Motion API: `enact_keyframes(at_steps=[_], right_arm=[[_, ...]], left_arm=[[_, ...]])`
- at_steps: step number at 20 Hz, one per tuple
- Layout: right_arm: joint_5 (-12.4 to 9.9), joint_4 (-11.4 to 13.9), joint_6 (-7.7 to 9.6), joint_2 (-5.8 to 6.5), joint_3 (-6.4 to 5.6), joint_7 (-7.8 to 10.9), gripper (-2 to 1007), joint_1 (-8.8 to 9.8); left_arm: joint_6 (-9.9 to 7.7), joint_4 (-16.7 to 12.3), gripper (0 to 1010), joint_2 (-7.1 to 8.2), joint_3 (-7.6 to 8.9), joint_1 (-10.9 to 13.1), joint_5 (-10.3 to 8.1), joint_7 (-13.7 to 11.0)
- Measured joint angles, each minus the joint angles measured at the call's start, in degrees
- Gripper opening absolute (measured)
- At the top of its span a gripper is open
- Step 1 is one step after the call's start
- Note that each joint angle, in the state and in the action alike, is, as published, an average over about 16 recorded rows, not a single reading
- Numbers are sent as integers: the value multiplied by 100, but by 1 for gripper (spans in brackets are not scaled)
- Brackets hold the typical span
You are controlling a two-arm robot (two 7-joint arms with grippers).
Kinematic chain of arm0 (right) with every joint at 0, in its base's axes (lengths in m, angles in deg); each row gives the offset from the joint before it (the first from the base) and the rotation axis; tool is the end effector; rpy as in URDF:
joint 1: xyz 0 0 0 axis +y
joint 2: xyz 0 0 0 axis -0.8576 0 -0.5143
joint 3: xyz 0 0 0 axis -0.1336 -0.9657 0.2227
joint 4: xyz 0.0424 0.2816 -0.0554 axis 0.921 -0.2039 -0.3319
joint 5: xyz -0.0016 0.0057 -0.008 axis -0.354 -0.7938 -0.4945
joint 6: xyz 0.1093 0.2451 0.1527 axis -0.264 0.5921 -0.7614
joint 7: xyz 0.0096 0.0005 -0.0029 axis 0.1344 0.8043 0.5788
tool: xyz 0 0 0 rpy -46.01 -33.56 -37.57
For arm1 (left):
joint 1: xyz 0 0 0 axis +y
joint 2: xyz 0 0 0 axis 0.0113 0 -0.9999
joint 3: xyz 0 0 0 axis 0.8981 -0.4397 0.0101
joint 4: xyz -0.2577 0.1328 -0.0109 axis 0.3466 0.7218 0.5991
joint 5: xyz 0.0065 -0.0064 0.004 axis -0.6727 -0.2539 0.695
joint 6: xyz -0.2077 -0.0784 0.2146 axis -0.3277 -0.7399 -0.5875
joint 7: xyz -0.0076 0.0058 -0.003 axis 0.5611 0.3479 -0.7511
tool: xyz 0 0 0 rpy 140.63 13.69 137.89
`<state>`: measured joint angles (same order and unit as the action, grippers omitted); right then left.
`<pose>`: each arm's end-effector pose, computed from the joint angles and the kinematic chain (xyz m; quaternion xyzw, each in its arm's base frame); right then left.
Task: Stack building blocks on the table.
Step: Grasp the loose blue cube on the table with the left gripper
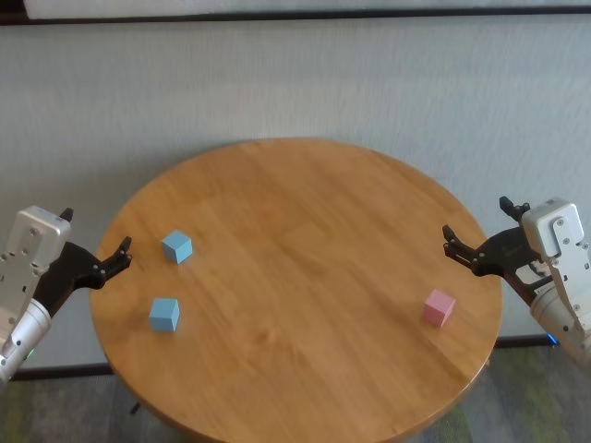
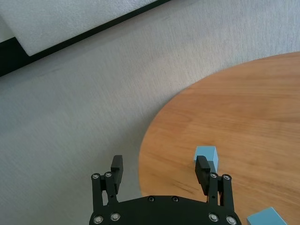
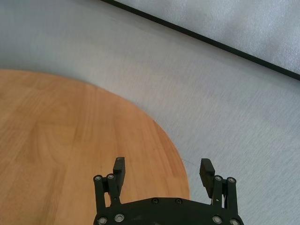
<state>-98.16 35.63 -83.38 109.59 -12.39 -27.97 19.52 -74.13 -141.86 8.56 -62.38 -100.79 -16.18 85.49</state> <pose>0.3581 -0.0826 -0.3021 -0.1415 -0.1325 -0.5799 0.7913 0.3581 0.0827 -0.3021 0.1415 -0.1325 0.5799 0.7913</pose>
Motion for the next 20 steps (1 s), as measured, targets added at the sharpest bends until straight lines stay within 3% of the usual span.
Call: enact_keyframes(at_steps=[20], right_arm=[[0,0,0,0,0,0,1005,0]], left_arm=[[0,0,1000,0,0,0,0,0]])
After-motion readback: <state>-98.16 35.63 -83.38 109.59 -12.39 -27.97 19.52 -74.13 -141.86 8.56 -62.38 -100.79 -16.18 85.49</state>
